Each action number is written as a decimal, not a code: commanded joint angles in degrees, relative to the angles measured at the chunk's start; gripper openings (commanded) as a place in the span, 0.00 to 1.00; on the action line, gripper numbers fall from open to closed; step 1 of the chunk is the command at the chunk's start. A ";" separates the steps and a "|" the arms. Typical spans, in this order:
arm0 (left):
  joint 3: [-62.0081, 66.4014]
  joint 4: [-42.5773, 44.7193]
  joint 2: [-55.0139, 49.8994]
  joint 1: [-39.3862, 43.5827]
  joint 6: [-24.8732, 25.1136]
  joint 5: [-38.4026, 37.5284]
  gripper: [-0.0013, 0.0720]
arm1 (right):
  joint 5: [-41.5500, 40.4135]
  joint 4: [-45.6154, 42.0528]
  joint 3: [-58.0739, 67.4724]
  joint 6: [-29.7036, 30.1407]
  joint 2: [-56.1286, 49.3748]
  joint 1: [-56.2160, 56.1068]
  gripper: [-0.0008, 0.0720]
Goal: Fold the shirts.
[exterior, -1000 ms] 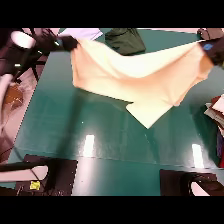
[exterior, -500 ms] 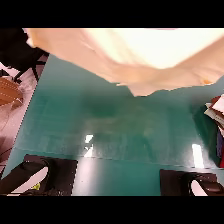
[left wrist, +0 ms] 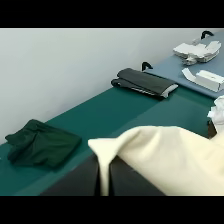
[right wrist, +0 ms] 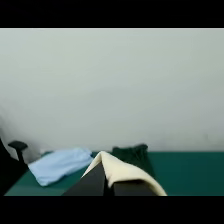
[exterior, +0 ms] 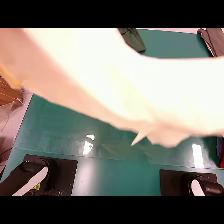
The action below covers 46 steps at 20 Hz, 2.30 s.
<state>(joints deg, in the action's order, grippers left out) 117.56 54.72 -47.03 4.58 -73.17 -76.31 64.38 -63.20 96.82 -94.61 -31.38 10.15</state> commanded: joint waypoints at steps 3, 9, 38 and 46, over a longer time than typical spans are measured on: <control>-17.81 -1.70 0.50 0.04 -9.40 -13.53 0.06 | 13.33 16.06 -7.98 4.02 -12.28 9.73 0.03; -60.85 -5.44 0.13 0.04 -6.88 14.34 0.06 | -10.14 15.61 -25.53 12.63 -37.16 -7.32 0.03; -74.75 -8.57 -16.57 -28.55 5.20 0.55 0.78 | 9.62 27.39 -57.61 35.10 -36.33 21.22 0.74; -77.96 -6.16 -16.35 -28.55 4.63 -2.86 0.78 | 9.86 22.36 -58.23 38.03 -47.67 26.32 0.74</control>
<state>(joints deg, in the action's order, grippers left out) 40.32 48.62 -63.61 -23.77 -68.27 -76.53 74.56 -37.98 37.78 -57.19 -75.40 37.74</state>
